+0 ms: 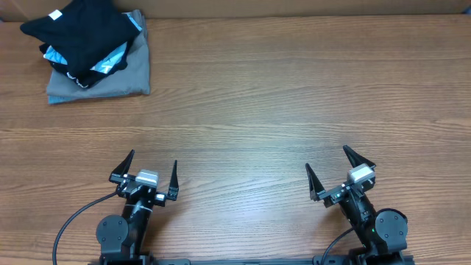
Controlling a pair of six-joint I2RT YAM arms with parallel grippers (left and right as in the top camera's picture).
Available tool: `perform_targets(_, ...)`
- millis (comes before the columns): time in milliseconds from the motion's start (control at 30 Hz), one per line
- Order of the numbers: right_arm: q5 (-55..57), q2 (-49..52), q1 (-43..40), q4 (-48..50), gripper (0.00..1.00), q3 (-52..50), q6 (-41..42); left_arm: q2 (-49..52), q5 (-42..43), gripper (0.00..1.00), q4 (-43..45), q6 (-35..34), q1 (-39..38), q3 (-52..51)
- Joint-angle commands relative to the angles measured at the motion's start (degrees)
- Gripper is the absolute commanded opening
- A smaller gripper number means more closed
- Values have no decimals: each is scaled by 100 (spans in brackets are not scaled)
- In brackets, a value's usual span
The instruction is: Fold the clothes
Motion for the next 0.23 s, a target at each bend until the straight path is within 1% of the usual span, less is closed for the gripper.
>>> perform_targets(0, -22, -66, -39, 37, 100, -59, 37, -50, -33, 100, 4, -63, 15, -17)
perform_targets(200, -22, -66, -39, 37, 100, -59, 35, -50, -33, 100, 4, -63, 15, -17)
